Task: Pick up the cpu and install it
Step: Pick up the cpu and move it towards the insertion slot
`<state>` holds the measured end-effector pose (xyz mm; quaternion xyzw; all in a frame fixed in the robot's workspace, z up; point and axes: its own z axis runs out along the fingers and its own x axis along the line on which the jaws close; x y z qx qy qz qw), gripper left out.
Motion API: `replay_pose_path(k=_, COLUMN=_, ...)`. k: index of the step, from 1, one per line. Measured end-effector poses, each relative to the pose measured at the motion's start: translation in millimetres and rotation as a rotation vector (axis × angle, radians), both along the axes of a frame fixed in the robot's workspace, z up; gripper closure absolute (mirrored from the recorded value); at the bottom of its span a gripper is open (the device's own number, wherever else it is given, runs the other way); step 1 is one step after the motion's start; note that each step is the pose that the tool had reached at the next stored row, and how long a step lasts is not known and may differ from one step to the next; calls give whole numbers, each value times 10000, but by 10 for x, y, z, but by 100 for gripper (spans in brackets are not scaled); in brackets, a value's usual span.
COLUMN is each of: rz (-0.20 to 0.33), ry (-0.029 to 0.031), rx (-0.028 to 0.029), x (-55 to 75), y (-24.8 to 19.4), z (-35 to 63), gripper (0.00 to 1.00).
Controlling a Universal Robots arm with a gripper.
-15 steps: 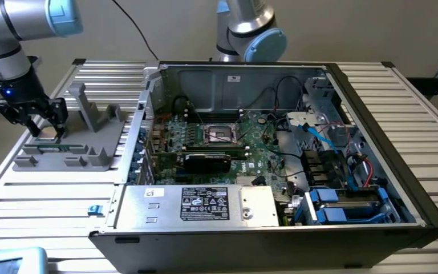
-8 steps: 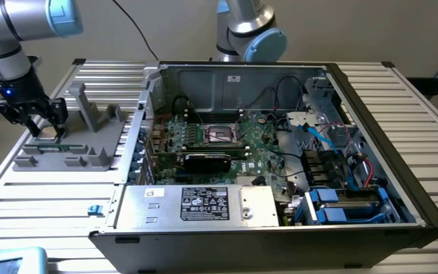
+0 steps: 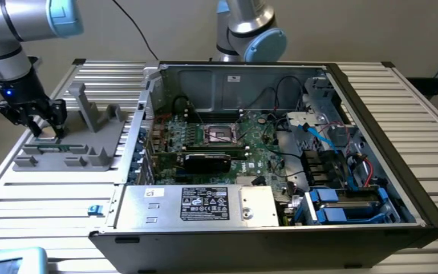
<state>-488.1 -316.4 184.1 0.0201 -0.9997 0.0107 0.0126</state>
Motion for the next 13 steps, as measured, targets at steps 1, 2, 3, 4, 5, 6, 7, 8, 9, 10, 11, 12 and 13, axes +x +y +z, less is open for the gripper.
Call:
replay_pose_path(k=1, rz=0, ry=4, rx=0, x=0, y=0, z=7, gripper=44)
replay_pose_path(k=2, rz=0, ry=12, rx=-1, x=0, y=0, z=29, gripper=44)
replay_pose_path(k=3, rz=0, ry=27, rx=-1, x=0, y=-1, z=63, gripper=44)
replay_pose_path(k=4, rz=0, ry=41, rx=-1, x=0, y=-1, z=103, gripper=44)
replay_pose_path(k=5, rz=0, ry=54, rx=-1, x=1, y=-1, z=147, gripper=44)
replay_pose_path(k=6, rz=0, ry=68, rx=-1, x=1, y=-1, z=192, gripper=44)
replay_pose_path(k=7, rz=0, ry=78, rx=-2, x=3, y=-2, z=238, gripper=44)
replay_pose_path(k=8, rz=0, ry=81, rx=-1, x=6, y=-2, z=284, gripper=44)
replay_pose_path(k=9, rz=0, ry=83, rx=-1, x=9, y=-2, z=329, gripper=44)
replay_pose_path(k=10, rz=1, ry=85, rx=-1, x=14, y=-3, z=374, gripper=44)
replay_pose_path(k=11, rz=0, ry=83, rx=-1, x=20, y=-3, z=420, gripper=44)
replay_pose_path(k=12, rz=0, ry=83, rx=0, x=26, y=-4, z=465, gripper=44)
replay_pose_path(k=13, rz=0, ry=85, rx=-1, x=34, y=-4, z=512, gripper=44)
